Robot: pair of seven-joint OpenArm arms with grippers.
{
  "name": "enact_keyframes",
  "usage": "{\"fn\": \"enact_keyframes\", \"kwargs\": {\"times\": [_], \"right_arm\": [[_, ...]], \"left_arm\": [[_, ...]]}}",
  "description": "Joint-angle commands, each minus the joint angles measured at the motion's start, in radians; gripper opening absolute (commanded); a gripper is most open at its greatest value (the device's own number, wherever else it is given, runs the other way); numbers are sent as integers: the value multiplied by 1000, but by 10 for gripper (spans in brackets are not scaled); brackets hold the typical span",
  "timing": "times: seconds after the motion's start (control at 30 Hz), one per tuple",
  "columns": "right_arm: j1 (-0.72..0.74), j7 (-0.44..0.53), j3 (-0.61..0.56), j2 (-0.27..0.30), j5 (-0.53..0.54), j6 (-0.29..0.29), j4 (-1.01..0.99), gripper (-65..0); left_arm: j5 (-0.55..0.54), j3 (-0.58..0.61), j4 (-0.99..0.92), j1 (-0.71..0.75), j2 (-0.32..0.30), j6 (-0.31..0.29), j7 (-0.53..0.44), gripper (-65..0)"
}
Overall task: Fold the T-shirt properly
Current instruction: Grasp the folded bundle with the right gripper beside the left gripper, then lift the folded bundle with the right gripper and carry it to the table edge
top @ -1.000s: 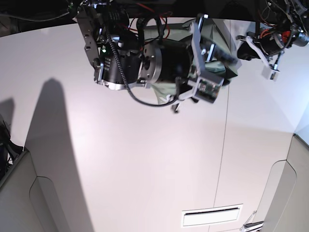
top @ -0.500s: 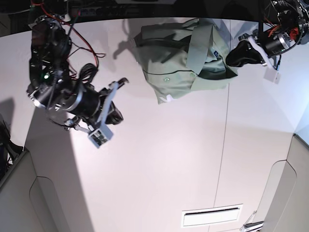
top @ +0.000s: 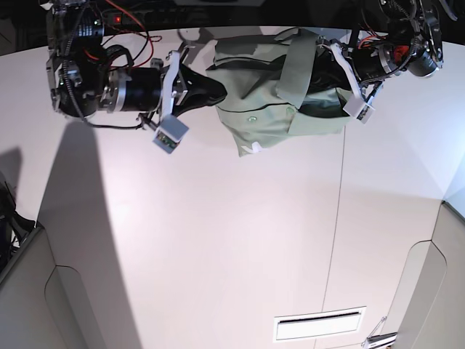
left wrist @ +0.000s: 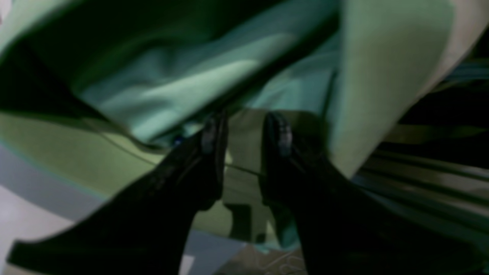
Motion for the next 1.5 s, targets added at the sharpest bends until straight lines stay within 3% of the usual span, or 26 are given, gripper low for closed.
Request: {"fn": "enact_keyframes", "kwargs": {"times": [0.0, 0.1, 0.27, 0.43, 0.7, 0.9, 1.03, 1.13, 1.23, 1.3, 1.4, 1.47], "right_arm": [[2, 40, -19, -6, -12, 3, -18, -650], [6, 110, -72, -15, -122, 3, -127, -650], [18, 115, -75, -9, -256, -13, -223, -650], [31, 114, 13, 6, -260, -28, -216, -650], [97, -31, 108, 6, -6, -27, -168, -650], [184, -37, 123, 0, 122, -3, -69, -650], [257, -38, 106, -32, 146, 5, -54, -650], [312, -41, 12, -39, 144, 37, -55, -650], [370, -41, -154, -39, 80, 38, -55, -650], [412, -37, -284, -39, 5, 38, -57, -650], [471, 17, -471, -39, -116, 38, -68, -650], [510, 86, -584, -39, -200, 37, -90, -650]], "left_arm": [[16, -1, 11, 0, -9, -9, -10, -448], [96, -2, 11, 2, -10, -9, -8, -448], [192, -2, 9, 39, -48, -4, -10, -448], [223, -2, 8, 91, -112, 2, -27, -448], [195, -3, 20, 92, -179, 24, -40, -448], [149, -18, 173, 92, -211, 62, -118, -448], [150, -50, 298, 92, -211, 62, -183, -448], [157, -86, 354, 91, -211, 95, -220, -448], [202, -126, 367, 91, -211, 129, -234, -467], [243, -153, 367, 91, -210, 165, -235, -519], [317, -192, 367, 91, -205, 216, -240, -650], [365, -222, 367, 92, -189, 253, -254, -650]]}}
